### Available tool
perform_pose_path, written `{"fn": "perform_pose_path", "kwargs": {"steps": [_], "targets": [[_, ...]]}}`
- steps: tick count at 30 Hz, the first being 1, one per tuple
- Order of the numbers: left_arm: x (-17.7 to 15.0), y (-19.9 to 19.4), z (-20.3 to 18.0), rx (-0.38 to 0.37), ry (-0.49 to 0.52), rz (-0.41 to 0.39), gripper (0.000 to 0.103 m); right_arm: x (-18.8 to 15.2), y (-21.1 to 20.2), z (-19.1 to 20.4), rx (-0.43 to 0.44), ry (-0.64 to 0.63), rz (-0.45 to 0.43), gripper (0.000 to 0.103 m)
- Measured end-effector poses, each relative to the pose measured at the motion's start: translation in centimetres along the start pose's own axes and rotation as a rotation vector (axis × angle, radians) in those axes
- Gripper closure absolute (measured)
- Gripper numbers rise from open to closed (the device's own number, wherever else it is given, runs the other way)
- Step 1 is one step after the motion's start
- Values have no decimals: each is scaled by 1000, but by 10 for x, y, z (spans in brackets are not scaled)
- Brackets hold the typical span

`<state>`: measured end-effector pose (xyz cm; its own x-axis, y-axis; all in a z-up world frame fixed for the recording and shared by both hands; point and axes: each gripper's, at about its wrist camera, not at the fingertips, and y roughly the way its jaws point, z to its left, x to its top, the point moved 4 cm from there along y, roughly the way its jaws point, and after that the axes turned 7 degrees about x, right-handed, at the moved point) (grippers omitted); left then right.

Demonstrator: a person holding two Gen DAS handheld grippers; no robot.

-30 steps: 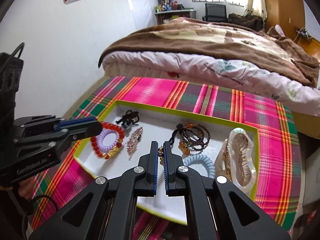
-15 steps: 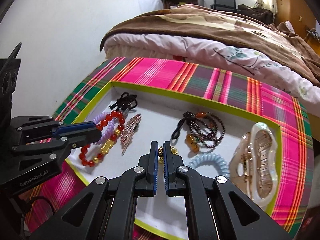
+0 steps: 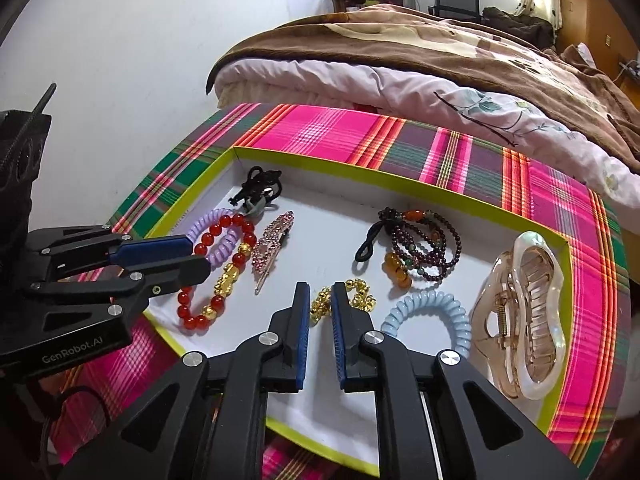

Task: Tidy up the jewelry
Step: 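Carry the red bracelet and gold chain into the tray and open both grippers, then grasp the black band with the right gripper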

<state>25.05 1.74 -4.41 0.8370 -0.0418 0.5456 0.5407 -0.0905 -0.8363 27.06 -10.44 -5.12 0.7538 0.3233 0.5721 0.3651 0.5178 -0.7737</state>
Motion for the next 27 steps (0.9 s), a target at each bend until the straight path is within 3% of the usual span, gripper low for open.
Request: {"fn": "perform_pose_path", "kwargs": {"steps": [10,16,18,20,27], "targets": [[-7,-23,-4,18,-1,-33,51,-6,-34,6,-10,21,-71,84],[-14,-49,-10,3,-14,-71,47,-21,-68,10,-25,30,-131,79],[-18,-57,-14,-3,-13,-84,41,-31,-83,10,-38,36,-153,72],[-22,-64,-19,-13,-8,-91,41,-40,-95,9,-43,44,-171,68],[-41,-78,-46,-44,19,-97,39,-83,-124,7,-81,59,-189,68]]}}
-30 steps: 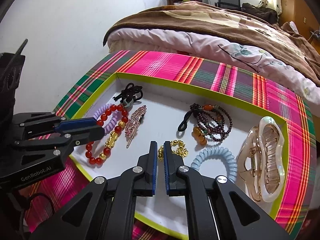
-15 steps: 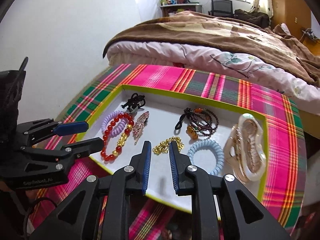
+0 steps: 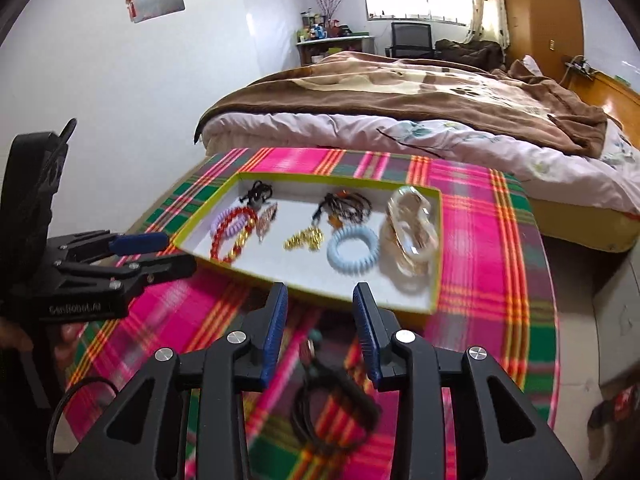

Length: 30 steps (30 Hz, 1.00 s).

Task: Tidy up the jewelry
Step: 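Grasp the black band with the right gripper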

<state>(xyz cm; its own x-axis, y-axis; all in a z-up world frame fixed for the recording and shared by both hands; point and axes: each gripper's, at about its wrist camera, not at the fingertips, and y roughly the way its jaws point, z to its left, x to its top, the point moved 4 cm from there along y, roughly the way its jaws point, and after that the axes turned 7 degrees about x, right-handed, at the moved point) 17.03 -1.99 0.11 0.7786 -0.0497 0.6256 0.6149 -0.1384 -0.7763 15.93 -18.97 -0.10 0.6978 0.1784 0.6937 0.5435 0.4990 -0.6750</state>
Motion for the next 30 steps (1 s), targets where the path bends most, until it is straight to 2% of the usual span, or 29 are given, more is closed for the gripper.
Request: {"fn": "perform_pose_path", "kwargs": {"steps": [3,9,13,21,22,24,27,30], "targets": [[-10,-2,-10,-10,11,5,36,-19,-3,3,-12,-24,28,68],[-27,0,-17,-15,9,23,36,-53,9,13,-7,-63,96,68],[-34,-1,-19,7,21,25,36,-65,18,17,-7,-78,126,68],[-38,-10,-26,61,46,-10,36,-76,27,17,-71,-113,155,68],[-38,-11,-27,64,49,-12,36,-77,26,17,-75,-111,152,69],[-39,-13,-30,65,57,-14,36,-78,23,15,-94,-114,144,82],[-38,-13,-35,82,76,-22,36,-79,15,13,-97,-113,121,93],[-37,-10,-40,71,87,-18,35,-78,5,9,-101,-105,97,94]]}}
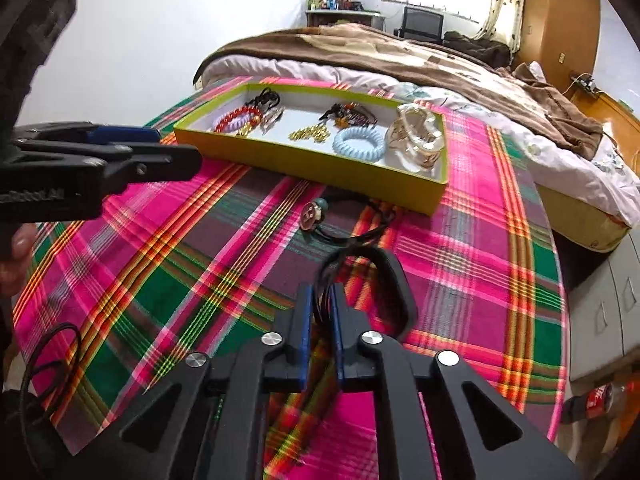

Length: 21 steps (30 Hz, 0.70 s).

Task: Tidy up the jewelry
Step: 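Grasp the black band with the right gripper, then grasp the teal-stone ring with the left gripper while the right gripper holds the black band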

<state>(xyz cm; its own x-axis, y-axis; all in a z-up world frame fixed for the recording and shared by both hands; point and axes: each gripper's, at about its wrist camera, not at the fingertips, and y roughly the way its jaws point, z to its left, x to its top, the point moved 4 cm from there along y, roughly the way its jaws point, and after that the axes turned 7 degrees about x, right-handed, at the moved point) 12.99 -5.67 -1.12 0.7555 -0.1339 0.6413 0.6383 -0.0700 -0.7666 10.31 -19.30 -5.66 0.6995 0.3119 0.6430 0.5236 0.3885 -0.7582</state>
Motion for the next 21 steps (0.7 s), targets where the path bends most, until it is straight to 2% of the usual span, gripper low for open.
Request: {"fn": "perform_pose_path", "kwargs": {"steps": [9,13,21], "targets": [[4,17,-24,-19,45,22,35,-7,-45,-38,-75,83,-102,94],[8,33,-32,-70,31,49,36,-9,-57,-50,-113,99,-120,94],[16,68,-53,-114,33,110,36,-13,-69,-64,-133,145,-150,94]]}}
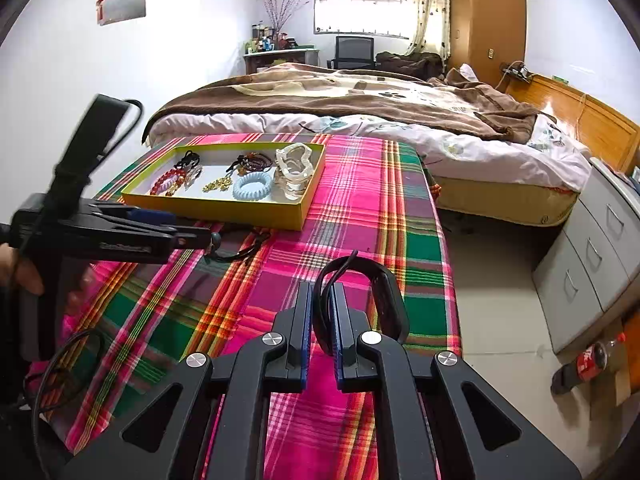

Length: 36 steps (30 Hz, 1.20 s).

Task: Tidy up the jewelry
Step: 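Grasp the teal-stone ring with the left gripper while the right gripper holds the black band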

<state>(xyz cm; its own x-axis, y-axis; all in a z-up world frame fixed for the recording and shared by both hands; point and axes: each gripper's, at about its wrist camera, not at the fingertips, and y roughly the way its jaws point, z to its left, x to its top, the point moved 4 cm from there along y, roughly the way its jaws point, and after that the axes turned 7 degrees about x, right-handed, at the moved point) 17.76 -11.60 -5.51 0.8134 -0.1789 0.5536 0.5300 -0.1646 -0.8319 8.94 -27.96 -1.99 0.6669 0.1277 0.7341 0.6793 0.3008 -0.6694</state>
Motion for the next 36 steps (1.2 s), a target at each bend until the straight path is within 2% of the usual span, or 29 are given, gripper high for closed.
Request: {"fn": "perform_pose_path", "kwargs": {"steps": [5,9,10,12,13,15,16,24,36], "targets": [[-2,14,-11,7,20,36,36,-1,2,-3,1,5,2,94],[-2,15,-14,39,27,18,37,0,4,-2,3,4,5,94],[-2,15,-14,57,35,15,41,0,4,-2,2,3,4,94],[-2,14,-15,106,65,8,62,1,5,-1,3,2,5,94],[-1,14,-15,109,70,6,66,1,5,-1,2,1,5,94],[-1,12,-13,97,64,8,85,2,6,0,1,2,5,94],[-1,12,-13,95,64,9,87,1,5,0,1,1,5,94],[1,-4,-7,72,43,-28,89,8,1,5,-10,-15,-5,94],[24,-62,18,69,19,-150,89,40,-3,28,10,-56,-55,94]]}}
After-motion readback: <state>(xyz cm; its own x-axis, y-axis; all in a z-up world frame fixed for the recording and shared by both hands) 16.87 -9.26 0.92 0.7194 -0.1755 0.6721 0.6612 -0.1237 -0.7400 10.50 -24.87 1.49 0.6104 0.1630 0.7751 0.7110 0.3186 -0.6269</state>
